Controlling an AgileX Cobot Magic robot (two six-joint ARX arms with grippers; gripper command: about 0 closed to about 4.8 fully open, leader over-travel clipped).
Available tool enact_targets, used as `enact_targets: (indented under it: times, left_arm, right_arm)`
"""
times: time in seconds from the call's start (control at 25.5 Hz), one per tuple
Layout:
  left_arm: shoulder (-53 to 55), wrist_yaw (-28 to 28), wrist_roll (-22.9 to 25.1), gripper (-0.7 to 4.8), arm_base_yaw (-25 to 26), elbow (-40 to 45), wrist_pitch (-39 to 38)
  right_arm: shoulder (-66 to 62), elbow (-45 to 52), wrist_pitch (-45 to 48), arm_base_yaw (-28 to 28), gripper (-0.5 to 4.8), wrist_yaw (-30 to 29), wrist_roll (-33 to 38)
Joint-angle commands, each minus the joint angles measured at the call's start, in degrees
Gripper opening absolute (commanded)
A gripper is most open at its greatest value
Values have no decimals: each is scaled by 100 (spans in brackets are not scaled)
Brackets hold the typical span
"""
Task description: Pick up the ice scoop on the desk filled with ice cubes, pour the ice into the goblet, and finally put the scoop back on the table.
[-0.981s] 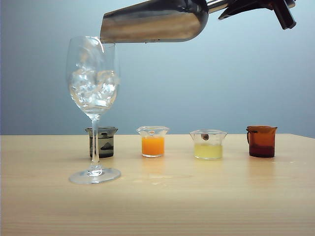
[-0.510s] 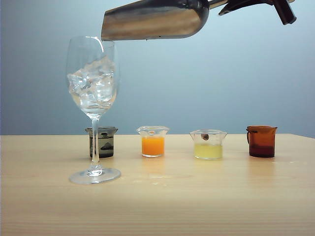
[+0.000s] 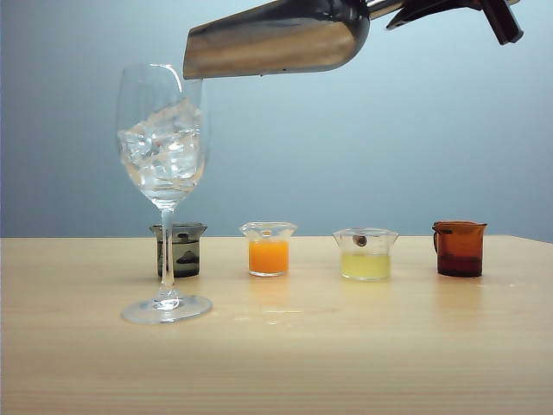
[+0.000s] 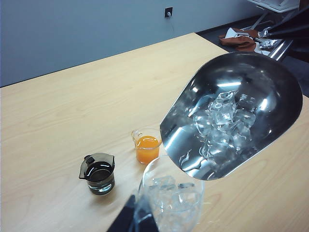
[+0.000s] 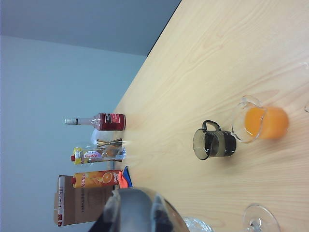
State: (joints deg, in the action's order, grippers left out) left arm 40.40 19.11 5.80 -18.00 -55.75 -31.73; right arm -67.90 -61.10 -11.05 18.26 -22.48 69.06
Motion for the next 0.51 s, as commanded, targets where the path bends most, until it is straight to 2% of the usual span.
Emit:
enact_targets:
  times: [0.04,0.51]
  left_arm:
    - [-9,42,22,-6,7,-31,68]
    - [-9,42,24,-5,7,-31,72]
  right_arm:
    - [37,-61,181,0,-5,-11,9]
    - [37,-63,181,0,-5,-13,-33]
